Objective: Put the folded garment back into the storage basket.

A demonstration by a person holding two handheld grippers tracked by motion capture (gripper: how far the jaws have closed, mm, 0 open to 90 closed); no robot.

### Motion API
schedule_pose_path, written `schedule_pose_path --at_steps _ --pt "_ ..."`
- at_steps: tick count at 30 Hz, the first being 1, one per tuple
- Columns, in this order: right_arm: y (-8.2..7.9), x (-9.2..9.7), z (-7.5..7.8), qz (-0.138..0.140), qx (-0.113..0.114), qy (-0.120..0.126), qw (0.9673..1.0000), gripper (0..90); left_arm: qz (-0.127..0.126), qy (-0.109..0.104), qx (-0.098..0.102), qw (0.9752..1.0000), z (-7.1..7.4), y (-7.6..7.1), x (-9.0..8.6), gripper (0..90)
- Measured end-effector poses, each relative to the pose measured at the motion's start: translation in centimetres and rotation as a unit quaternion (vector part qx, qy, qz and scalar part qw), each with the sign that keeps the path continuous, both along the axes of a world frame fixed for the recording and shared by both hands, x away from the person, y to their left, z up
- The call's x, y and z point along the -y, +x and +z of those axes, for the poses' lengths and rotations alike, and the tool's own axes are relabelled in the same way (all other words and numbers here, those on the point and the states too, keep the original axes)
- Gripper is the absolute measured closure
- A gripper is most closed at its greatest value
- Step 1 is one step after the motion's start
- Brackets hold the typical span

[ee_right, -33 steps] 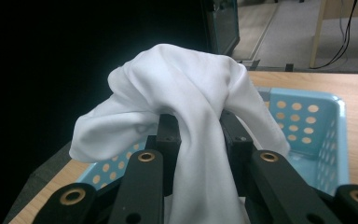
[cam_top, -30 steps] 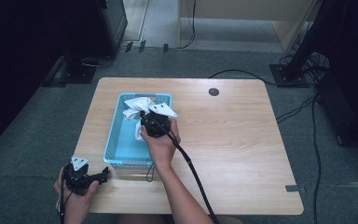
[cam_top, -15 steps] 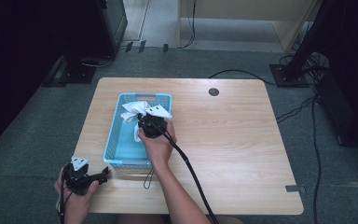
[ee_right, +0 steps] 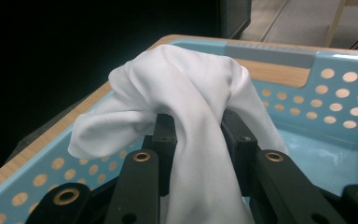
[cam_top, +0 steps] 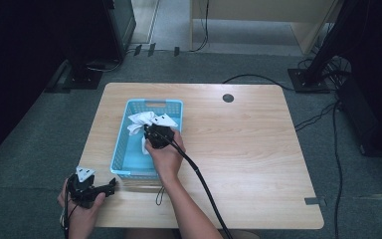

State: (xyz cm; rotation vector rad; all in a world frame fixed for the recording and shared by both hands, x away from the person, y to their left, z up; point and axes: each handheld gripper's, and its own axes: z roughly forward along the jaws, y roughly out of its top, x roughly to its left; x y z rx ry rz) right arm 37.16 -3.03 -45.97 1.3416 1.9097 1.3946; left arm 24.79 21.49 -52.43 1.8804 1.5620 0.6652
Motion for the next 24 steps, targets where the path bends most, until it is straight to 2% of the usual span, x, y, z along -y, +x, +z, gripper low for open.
schedule_pose_path --at_steps 2,9,16,24 --pt "0.0 -0.1 0.0 0.005 -0.01 0.002 0.9999 71.7 0.0 0.0 0.0 1.0 0.0 0.0 0.0 0.1" --pt "0.2 -0.7 -0.5 0.023 -0.043 -0.017 0.9987 71.1 0.0 0.0 0.0 1.0 0.0 0.0 0.0 0.0" --pt "0.5 -1.0 -0.9 0.028 -0.059 -0.021 0.9977 67.0 0.0 0.0 0.0 1.0 0.0 0.0 0.0 0.1" --pt "0.6 -1.0 -1.2 0.031 -0.063 -0.024 0.9973 60.5 0.0 0.0 0.0 1.0 0.0 0.0 0.0 0.0"
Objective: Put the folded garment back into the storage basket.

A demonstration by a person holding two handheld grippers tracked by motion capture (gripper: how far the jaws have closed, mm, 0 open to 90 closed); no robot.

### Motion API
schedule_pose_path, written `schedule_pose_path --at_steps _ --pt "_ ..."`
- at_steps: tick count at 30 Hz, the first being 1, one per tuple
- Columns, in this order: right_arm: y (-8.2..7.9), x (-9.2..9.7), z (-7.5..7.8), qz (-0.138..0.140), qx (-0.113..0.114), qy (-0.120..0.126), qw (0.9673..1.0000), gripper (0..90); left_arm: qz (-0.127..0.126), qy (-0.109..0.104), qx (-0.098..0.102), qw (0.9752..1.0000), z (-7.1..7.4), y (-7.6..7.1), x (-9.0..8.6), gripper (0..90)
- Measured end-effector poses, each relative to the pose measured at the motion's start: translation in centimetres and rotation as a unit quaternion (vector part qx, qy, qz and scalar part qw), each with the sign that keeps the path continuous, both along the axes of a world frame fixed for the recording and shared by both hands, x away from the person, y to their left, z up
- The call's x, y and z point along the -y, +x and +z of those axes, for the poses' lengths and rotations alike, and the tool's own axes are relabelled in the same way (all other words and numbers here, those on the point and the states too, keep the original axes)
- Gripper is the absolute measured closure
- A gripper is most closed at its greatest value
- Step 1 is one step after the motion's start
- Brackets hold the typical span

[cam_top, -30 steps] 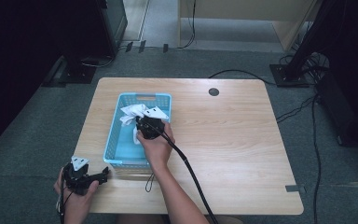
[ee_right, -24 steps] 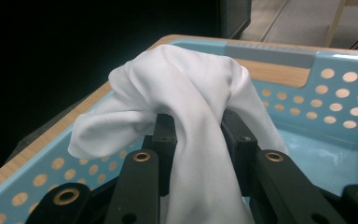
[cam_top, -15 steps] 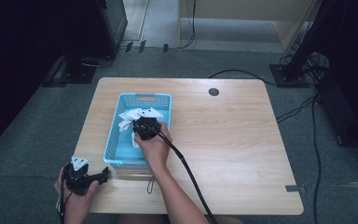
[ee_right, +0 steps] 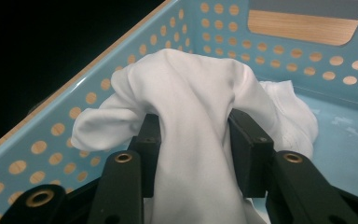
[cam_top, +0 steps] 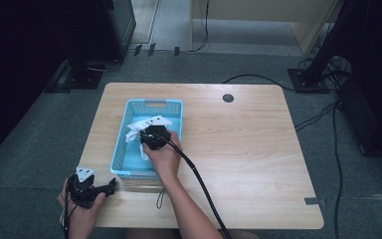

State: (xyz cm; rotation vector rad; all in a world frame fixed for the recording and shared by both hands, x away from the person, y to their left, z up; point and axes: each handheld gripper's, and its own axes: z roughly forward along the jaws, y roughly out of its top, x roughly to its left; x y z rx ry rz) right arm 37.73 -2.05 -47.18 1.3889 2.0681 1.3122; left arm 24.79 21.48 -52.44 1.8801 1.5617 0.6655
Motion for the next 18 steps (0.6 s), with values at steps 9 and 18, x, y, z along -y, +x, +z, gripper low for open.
schedule_pose_path --at_steps 9,18 --pt "0.07 -0.04 -0.14 -0.007 0.004 -0.015 0.9999 34.3 -0.001 0.0 0.0 1.0 0.0 0.01 0.01 0.1" --pt "0.01 0.02 0.12 -0.03 0.027 -0.004 0.9992 10.3 0.0 0.0 0.0 1.0 0.0 0.01 0.01 0.0"
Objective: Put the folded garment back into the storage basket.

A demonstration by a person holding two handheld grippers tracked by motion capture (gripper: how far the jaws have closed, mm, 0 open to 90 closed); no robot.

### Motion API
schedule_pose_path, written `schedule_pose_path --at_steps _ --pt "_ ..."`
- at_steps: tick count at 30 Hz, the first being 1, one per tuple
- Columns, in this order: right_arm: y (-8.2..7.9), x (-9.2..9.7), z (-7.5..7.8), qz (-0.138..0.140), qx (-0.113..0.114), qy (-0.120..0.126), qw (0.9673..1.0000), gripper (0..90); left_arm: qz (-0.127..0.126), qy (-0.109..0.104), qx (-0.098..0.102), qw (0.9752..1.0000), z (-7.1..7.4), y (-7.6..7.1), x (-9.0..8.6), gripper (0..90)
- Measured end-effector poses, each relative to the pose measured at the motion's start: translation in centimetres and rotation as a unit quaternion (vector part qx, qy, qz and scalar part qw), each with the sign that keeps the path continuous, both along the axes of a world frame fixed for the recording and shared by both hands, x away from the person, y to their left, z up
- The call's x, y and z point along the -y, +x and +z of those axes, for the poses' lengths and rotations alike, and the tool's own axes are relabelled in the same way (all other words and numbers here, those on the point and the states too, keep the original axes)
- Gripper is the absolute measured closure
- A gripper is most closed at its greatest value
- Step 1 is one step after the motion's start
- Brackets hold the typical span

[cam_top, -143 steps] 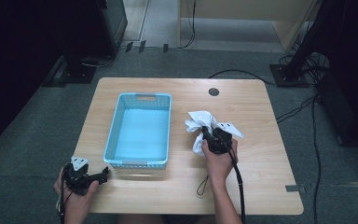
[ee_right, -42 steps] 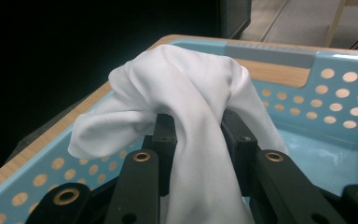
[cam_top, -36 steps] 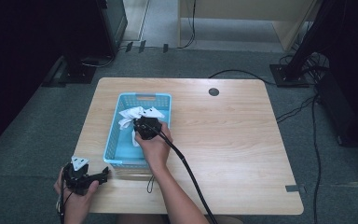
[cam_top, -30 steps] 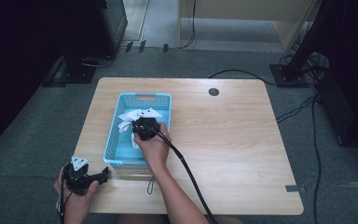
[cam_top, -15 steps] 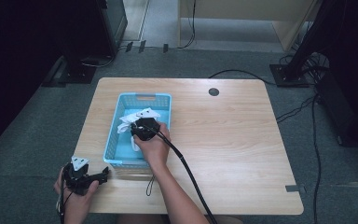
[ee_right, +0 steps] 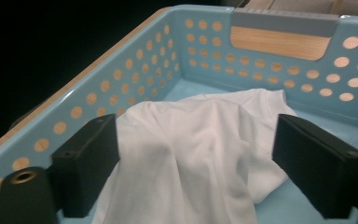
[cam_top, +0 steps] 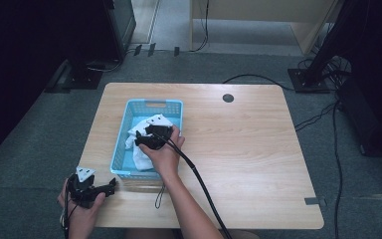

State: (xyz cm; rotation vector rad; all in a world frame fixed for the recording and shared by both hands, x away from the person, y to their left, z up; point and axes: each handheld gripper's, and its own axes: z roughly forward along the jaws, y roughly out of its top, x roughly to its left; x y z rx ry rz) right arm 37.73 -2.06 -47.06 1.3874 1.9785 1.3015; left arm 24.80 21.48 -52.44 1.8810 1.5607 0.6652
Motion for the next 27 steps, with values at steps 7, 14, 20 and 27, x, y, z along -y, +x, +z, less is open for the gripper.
schedule_pose_path --at_steps 7,14,20,27 --pt "-0.2 -0.08 0.19 -0.017 0.013 -0.012 0.9997 0.5 0.0 0.0 0.0 1.0 0.0 0.0 0.0 0.0" --pt "-0.45 -0.42 0.21 -0.014 0.019 -0.006 0.9997 0.0 0.0 0.0 0.0 1.0 0.0 0.0 -0.01 0.0" --pt "-0.72 -0.38 0.45 -0.01 0.02 -0.003 0.9998 0.0 0.0 0.0 0.0 1.0 0.0 0.0 0.0 0.0" --pt "-1.0 0.2 1.03 -0.01 0.022 -0.001 0.9997 0.0 0.0 0.0 0.0 1.0 0.01 0.0 -0.01 0.1"
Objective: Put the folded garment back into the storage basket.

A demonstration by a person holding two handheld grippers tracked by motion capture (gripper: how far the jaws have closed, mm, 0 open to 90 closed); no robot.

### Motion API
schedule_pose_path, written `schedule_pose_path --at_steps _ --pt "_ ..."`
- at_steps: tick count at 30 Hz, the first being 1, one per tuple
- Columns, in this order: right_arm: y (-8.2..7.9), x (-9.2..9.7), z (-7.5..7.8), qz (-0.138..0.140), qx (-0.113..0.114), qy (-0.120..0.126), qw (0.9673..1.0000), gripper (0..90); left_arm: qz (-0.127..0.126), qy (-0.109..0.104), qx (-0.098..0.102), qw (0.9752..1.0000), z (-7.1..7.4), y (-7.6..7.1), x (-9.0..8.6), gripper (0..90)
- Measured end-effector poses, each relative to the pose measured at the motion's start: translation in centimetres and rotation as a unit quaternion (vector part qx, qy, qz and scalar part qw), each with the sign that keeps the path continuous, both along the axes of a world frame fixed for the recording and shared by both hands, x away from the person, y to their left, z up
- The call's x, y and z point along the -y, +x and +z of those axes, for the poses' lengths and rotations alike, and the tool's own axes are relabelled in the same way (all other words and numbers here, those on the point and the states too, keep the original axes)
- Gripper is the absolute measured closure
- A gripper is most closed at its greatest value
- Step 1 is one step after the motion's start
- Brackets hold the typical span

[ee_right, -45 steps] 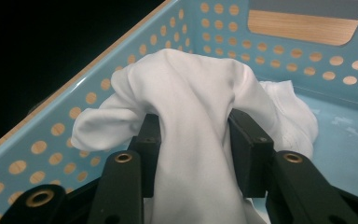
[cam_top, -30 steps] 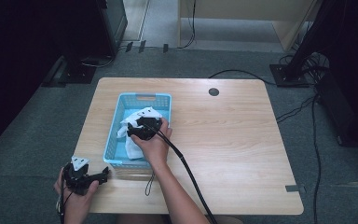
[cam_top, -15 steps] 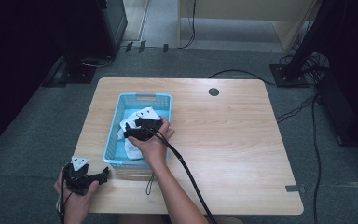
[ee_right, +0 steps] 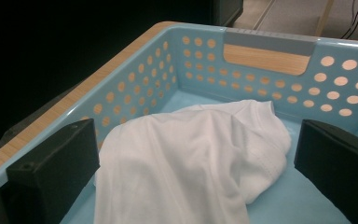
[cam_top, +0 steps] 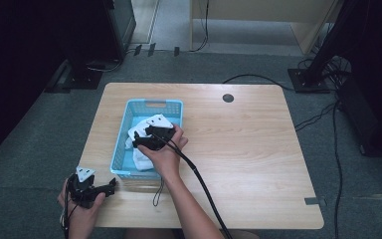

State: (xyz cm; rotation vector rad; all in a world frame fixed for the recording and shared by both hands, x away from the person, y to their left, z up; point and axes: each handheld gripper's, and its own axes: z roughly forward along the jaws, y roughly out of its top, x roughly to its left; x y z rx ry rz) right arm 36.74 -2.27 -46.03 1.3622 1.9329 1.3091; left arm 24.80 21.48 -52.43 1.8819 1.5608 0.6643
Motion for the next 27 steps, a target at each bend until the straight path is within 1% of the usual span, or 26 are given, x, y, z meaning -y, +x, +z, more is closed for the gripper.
schedule_pose_path --at_steps 12,13,15,18,19,24,27 --pt "-0.7 2.1 1.0 -0.014 0.015 0.003 0.9998 0.0 0.0 0.0 0.0 1.0 0.0 0.0 0.0 0.0" --pt "-0.8 2.5 1.1 -0.014 0.018 0.004 0.9997 0.0 -0.001 0.001 -0.001 1.0 0.0 0.0 0.0 0.1" --pt "-1.0 2.9 1.2 -0.017 0.019 0.014 0.9996 0.0 0.0 0.001 0.0 1.0 0.0 0.0 0.0 0.1" --pt "-1.3 3.4 1.4 -0.02 0.021 0.017 0.9994 0.0 0.0 0.0 0.0 1.0 0.0 0.0 0.0 0.0" --pt "-1.3 3.6 1.6 -0.022 0.022 0.022 0.9993 0.0 0.0 0.0 0.0 1.0 0.0 0.0 0.0 0.0" --pt "-1.6 4.2 2.6 -0.025 0.03 0.034 0.9987 0.0 0.0 0.001 0.001 1.0 0.0 0.0 0.0 0.0" --pt "-1.8 4.6 3.1 -0.028 0.036 0.037 0.9983 0.0 0.001 0.0 0.002 1.0 0.0 0.0 0.0 0.0"
